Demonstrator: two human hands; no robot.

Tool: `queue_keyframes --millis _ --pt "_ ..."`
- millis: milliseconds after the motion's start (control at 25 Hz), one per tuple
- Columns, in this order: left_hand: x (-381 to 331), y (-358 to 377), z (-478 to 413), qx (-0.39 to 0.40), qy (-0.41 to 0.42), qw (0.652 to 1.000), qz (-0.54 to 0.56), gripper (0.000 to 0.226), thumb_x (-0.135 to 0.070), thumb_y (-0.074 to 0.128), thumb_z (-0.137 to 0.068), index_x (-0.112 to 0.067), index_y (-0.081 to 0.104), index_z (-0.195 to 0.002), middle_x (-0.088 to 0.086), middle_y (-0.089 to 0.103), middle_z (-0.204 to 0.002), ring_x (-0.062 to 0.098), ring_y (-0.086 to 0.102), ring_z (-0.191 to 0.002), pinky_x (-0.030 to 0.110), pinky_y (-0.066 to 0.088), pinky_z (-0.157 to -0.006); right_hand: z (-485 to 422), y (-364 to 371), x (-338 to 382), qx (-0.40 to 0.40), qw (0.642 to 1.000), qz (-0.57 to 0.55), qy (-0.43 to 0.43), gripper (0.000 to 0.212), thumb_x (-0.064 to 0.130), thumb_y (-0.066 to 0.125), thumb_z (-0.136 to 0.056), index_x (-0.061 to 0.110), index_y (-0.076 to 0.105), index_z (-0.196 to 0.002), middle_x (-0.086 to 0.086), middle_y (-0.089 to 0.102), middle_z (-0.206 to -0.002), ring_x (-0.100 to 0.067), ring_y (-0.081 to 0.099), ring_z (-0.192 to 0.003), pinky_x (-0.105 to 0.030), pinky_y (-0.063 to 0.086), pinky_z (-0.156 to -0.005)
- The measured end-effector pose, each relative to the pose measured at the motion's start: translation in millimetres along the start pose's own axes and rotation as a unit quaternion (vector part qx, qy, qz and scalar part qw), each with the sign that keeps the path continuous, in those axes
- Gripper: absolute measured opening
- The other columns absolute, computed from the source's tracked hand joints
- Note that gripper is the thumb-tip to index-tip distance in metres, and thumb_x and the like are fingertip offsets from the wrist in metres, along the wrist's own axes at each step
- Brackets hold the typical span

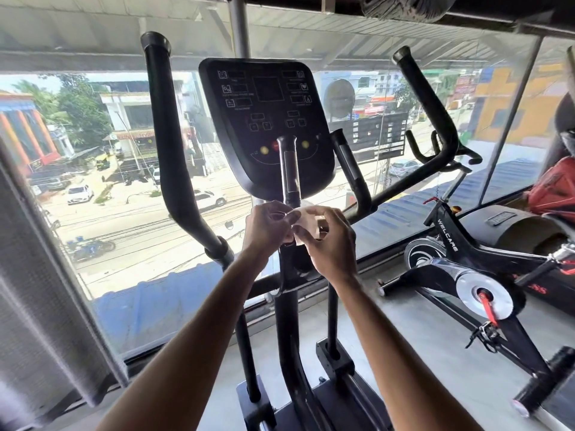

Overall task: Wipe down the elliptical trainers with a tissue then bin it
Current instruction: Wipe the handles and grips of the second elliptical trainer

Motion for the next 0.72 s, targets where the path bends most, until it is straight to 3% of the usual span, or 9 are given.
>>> queue_keyframes --millis 120,280,480,600,720 --pt "2.2 0.5 -5.9 0.019 -0.014 1.000 0.003 0.007 -0.017 0.076 -0.094 -0.015 0.073 -0.088 0.004 0.076 -0.079 0.022 0.072 -0.072 0.038 0.062 -0.071 -4.2 7.3 -1.4 -0.035 0.999 0.006 0.019 0.028 0.037 0.080 -0.084 0.018 0.072 -0.103 0.007 0.076 -0.101 -0.011 0.070 -0.080 -0.025 0.052 -0.069" --pt "16.4 -14.7 -21.0 -0.059 -0.013 0.998 -0.010 0.014 -0.014 0.068 -0.096 -0.023 0.075 -0.087 0.008 0.079 -0.089 0.032 0.076 -0.083 0.043 0.061 -0.077 -16.2 14.4 -14.7 -0.104 0.994 -0.012 0.029 0.024 0.030 0.078 -0.086 0.010 0.074 -0.101 0.000 0.077 -0.097 -0.013 0.069 -0.083 -0.029 0.054 -0.072" --pt "22.1 -13.7 -54.1 -0.047 -0.037 0.998 -0.012 0.014 -0.020 0.062 -0.084 -0.026 0.073 -0.090 0.008 0.077 -0.093 0.026 0.070 -0.080 0.040 0.057 -0.076 -34.2 45.7 -19.0 -0.104 0.994 0.029 0.003 0.026 0.021 0.076 -0.090 0.005 0.074 -0.110 -0.007 0.076 -0.106 -0.014 0.070 -0.096 0.003 0.038 -0.081" --pt "24.8 -5.5 -78.4 -0.010 -0.062 0.998 0.031 0.015 -0.018 0.060 -0.098 -0.018 0.073 -0.106 0.006 0.073 -0.097 0.025 0.067 -0.090 0.036 0.054 -0.079 -36.1 63.4 -21.9 -0.117 0.992 0.035 -0.020 0.026 0.024 0.065 -0.100 0.008 0.074 -0.118 -0.003 0.075 -0.113 -0.008 0.070 -0.104 -0.005 0.047 -0.089" --pt "35.2 4.6 -90.0 0.027 -0.067 0.995 0.063 0.023 -0.020 0.053 -0.106 -0.007 0.064 -0.122 0.012 0.068 -0.102 0.025 0.066 -0.092 0.030 0.056 -0.071 -48.6 63.6 -36.4 -0.118 0.991 0.006 0.071 0.024 0.028 0.060 -0.102 0.012 0.077 -0.110 0.002 0.078 -0.100 -0.004 0.072 -0.088 -0.013 0.054 -0.074"
Point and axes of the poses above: each hand's wrist, its own z-axis away from the middle knuckle, its own y-axis out of the palm, x = y × z, the point moved 4 cm from there along -z, towards the middle knuckle
